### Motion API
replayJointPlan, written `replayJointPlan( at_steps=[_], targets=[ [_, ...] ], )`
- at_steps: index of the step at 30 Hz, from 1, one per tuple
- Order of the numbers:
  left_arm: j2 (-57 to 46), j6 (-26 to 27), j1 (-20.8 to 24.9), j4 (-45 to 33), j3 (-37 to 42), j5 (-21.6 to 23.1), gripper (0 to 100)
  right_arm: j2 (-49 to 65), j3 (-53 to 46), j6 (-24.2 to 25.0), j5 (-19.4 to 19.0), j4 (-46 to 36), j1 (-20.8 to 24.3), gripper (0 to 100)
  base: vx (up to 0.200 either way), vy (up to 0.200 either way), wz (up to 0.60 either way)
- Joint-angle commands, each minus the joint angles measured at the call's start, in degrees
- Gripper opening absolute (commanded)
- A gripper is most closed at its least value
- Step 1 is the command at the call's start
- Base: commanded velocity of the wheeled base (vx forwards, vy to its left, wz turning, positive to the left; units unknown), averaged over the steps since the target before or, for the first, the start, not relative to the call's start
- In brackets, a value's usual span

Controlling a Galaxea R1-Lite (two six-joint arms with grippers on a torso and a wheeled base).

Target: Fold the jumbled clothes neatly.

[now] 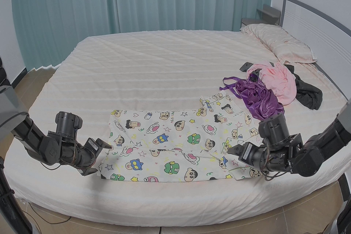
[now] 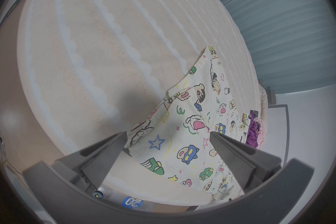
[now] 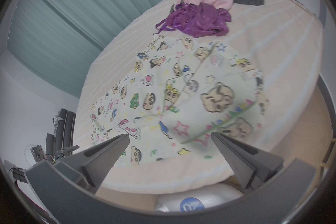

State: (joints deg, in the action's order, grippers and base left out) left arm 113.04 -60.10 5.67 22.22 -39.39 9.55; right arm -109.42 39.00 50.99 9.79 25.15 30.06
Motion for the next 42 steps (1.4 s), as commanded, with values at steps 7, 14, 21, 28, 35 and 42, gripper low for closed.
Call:
replayJointPlan(
  at_steps=[7, 14, 21, 28, 35, 42],
  targets=[
    [0.0, 0.0, 0.0, 0.1, -0.1, 0.0, 100, -16.7, 14.6, 0.3, -0.2, 1.7, 6.9, 100, 0.0, 0.0, 0.0],
    [0.1, 0.1, 0.0, 0.1, -0.1, 0.0, 100, -19.8, 19.2, 0.2, 0.4, 1.4, 7.6, 100, 0.0, 0.0, 0.0],
    [0.1, 0.1, 0.0, 0.1, -0.1, 0.0, 100, -22.6, 22.8, 0.2, 0.7, 2.0, 6.1, 100, 0.0, 0.0, 0.0],
    [0.2, 0.1, 0.0, 0.1, -0.1, 0.0, 100, -22.5, 25.6, 0.1, 1.0, 2.6, 5.2, 100, 0.0, 0.0, 0.0],
    [0.2, 0.2, 0.0, 0.1, -0.1, 0.0, 100, -21.6, 26.1, 0.0, 1.1, 2.9, 5.2, 100, 0.0, 0.0, 0.0],
    [0.2, 0.3, 0.0, 0.1, 0.0, 0.1, 100, -19.2, 23.8, -0.2, 1.0, 2.7, 5.6, 100, 0.0, 0.0, 0.0]
  ],
)
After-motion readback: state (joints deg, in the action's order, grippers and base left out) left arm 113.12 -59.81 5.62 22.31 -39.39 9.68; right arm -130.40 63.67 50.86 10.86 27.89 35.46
